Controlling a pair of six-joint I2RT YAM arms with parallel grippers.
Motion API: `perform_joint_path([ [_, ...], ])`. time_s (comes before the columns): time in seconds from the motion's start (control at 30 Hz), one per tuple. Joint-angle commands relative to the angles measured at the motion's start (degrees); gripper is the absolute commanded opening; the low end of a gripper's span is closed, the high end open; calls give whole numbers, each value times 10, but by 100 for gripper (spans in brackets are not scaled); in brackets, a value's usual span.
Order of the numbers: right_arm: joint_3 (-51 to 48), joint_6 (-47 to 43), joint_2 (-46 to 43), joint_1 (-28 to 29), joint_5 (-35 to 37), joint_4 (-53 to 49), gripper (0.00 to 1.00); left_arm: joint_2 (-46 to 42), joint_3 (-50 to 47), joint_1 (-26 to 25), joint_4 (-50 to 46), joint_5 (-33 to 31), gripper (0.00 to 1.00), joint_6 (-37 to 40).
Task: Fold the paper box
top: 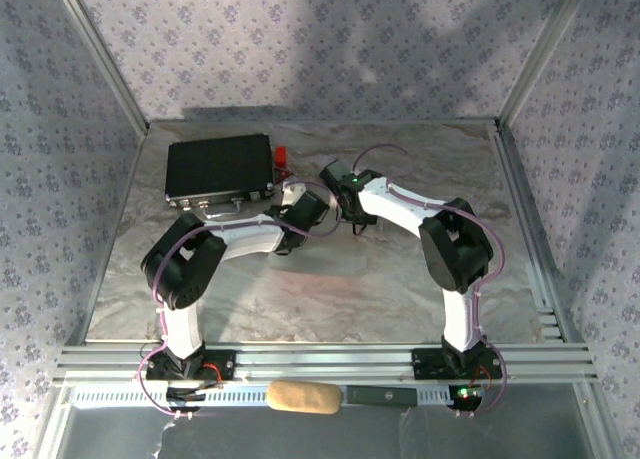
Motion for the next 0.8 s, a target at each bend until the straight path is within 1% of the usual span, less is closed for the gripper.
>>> perform_joint_path([
  [0.0, -29, 29, 1, 1, -20, -13, 0, -59, 55, -11, -86, -12, 55, -15],
  [0.07, -33, 35, -6, 1, -28, -8, 0, -87, 70, -12, -99, 18, 58, -27],
  [0.13, -34, 42, -12, 1, -27, -11, 0, -108, 88, -13, -119, 50, 59, -43],
  [0.23, -42, 52, -22, -3, -40, -5, 0, -144, 97, -16, -148, 65, 59, -79],
  [0.37, -62, 70, -43, -10, -65, 14, 0, -212, 77, -26, -175, 74, 54, -117],
  [0.43, -72, 84, -55, -16, -88, 25, 0, -251, 64, -40, -198, 74, 50, -139],
  [0.5, -86, 103, -64, -24, -105, 39, 0, -282, 50, -65, -220, 74, 48, -166],
  [0.57, -98, 122, -78, -27, -110, 46, 0, -307, 44, -94, -275, 51, 45, -222],
  [0.6, -102, 131, -85, -27, -110, 46, 0, -315, 45, -104, -314, 38, 42, -256],
  [0.63, -109, 141, -92, -28, -108, 46, 0, -323, 44, -115, -353, 25, 41, -303],
  [0.67, -115, 153, -100, -29, -106, 46, 0, -329, 39, -128, -385, 15, 41, -351],
  [0.73, -121, 166, -110, -31, -100, 44, 0, -343, 21, -154, -410, 11, 42, -410],
  [0.77, -123, 173, -115, -31, -98, 39, 0, -346, 13, -167, -428, 6, 44, -453],
])
